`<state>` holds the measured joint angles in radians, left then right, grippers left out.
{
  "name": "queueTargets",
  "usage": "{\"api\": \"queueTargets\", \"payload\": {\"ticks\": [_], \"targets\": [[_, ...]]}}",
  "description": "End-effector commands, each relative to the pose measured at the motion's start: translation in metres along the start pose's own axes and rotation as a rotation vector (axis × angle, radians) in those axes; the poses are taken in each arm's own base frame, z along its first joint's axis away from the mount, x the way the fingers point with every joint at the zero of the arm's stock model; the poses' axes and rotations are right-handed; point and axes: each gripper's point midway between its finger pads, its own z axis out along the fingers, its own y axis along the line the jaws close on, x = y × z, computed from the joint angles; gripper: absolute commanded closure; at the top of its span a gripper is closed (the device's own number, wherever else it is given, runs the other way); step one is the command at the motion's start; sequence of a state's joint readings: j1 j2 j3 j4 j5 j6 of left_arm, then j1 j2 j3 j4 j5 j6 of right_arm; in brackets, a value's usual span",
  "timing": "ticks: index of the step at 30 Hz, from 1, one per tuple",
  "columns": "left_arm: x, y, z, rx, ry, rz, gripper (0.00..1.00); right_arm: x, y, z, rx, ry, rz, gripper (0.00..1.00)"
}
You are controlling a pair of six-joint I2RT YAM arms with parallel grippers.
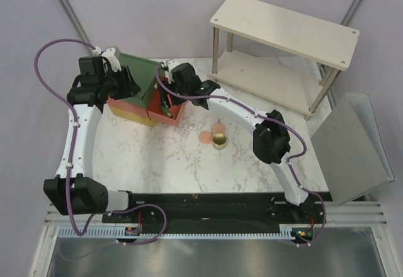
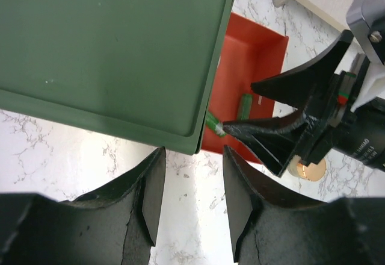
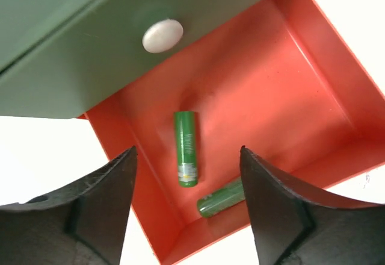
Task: Organize the makeup
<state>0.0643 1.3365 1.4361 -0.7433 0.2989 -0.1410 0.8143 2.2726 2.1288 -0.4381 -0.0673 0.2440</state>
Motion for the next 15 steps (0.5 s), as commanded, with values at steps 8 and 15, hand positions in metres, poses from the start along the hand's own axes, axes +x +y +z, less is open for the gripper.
{"api": "queueTargets", "payload": {"ticks": [8, 15], "targets": [[-0.028, 0.011, 0.033, -0.028, -0.015, -0.044, 0.98, -0.071, -0.045, -0.080, 0.041, -0.200, 0.212, 0.90], [-0.009, 0.023, 0.056, -0.063, 0.073, -0.085, 0.98, -0.016, -0.104, -0.073, 0.101, -0.089, 0.366, 1.00]]}}
